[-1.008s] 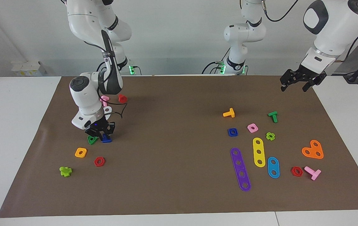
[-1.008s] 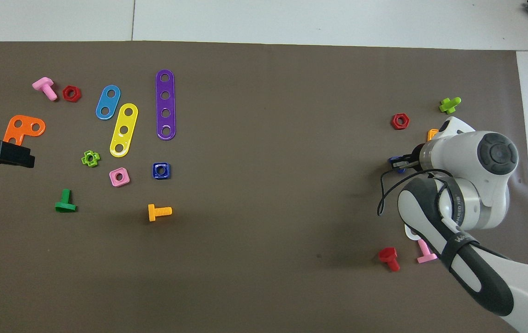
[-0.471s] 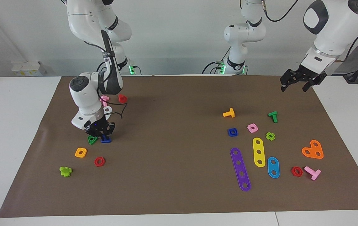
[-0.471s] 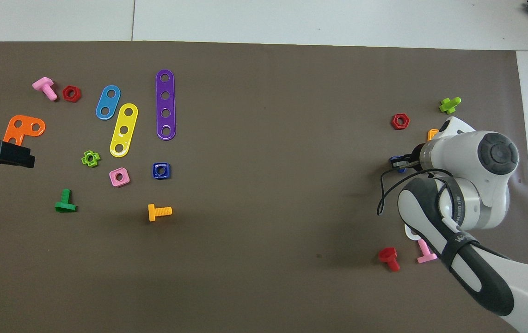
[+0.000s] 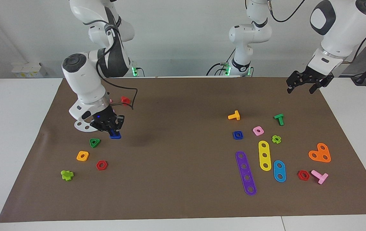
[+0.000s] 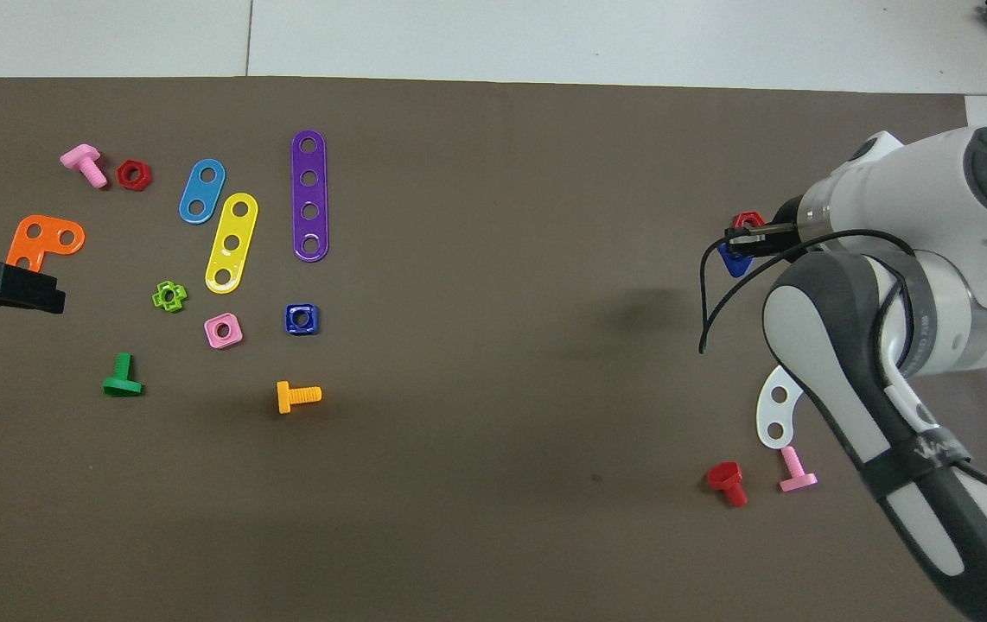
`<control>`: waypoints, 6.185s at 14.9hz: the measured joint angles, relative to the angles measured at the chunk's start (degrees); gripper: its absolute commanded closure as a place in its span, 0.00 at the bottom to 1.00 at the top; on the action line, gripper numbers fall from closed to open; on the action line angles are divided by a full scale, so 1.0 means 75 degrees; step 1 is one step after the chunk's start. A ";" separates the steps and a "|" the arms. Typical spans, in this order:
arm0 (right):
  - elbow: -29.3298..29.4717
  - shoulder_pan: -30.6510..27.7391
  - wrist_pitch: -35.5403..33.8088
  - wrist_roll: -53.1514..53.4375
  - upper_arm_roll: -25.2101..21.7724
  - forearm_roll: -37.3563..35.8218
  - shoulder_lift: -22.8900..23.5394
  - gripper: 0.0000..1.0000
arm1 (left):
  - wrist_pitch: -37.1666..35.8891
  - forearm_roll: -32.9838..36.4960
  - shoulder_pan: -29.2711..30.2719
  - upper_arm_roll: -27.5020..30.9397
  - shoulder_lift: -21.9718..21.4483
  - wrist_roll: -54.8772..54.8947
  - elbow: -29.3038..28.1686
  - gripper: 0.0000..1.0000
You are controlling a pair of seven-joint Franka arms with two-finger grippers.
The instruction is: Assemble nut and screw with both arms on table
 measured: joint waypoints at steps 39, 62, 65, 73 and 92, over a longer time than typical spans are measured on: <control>0.1744 0.0618 -0.1030 0.3429 -0.0217 -0.1024 0.0307 0.00 | 0.3399 -0.0262 -0.1831 -0.0237 0.1447 -0.3125 -0.1628 0.11; 0.1704 -0.1527 -0.4517 -0.0564 -0.0123 -0.0655 -0.1460 0.00 | 0.5395 -0.0042 -0.2305 -0.0158 0.2487 -0.4164 -0.2689 0.40; 0.1777 -0.1527 -0.4530 -0.0564 -0.0113 -0.0688 -0.1429 0.00 | 0.5386 -0.0041 -0.2305 -0.0158 0.2487 -0.4117 -0.2701 0.43; 0.1772 -0.1523 -0.4509 -0.0564 -0.0101 -0.0690 -0.1314 0.00 | 0.5370 -0.0039 -0.2305 -0.0158 0.2476 -0.3750 -0.2723 0.66; 0.1696 -0.1489 -0.4521 -0.0558 -0.0048 -0.0688 -0.1314 0.00 | 0.3264 -0.0214 -0.4066 -0.0257 0.3431 -0.5437 0.0431 0.74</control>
